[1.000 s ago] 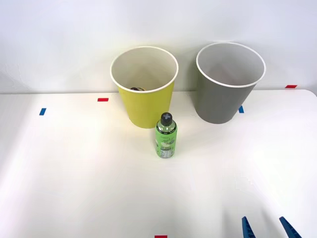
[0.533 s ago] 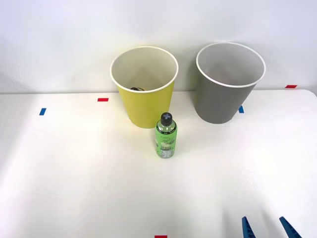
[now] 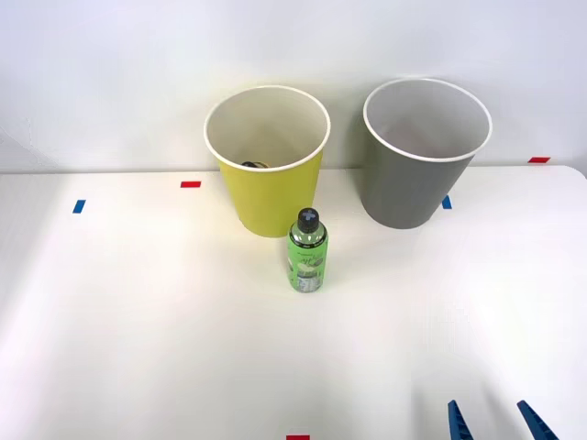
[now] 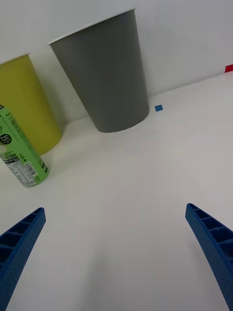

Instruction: Put cans in the gray bin, plastic bottles in the light green bin

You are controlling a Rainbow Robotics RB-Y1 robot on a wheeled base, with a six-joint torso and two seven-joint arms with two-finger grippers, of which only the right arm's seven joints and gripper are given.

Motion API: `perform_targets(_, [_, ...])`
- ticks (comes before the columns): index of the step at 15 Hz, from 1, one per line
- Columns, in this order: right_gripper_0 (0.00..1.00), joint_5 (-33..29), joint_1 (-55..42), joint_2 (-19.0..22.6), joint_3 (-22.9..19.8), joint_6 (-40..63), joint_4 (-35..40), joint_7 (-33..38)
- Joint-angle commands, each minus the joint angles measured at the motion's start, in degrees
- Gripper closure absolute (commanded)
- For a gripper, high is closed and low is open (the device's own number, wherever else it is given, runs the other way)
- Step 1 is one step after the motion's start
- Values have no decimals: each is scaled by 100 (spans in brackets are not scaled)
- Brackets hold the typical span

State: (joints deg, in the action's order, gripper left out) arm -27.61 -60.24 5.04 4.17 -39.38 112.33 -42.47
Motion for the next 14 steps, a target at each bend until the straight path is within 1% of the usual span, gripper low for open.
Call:
perform_targets(1, [0,45,109,14,40,-255,-229,-60])
perform_targets(4, [0,45,206,322,163,-475,-132,-227])
perform_targets(5, [0,63,311,480,225,-475,-132,-412])
perform_targets(6, [0,247,452,647,295,-475,-132,-930])
perform_targets(8, [0,616,654,911,559,-422,-132,-1589])
perform_targets(9, [0,889,759,1051,752,-334,-132,-1897])
perform_targets(10, [0,1319,918,1253,1016,-255,-141,-2389])
perform_targets(11, [0,1618,1006,1368,1165,-193,-141,-2688])
perform_targets(14, [0,3007,1419,1816,1877,62,-141,-3866])
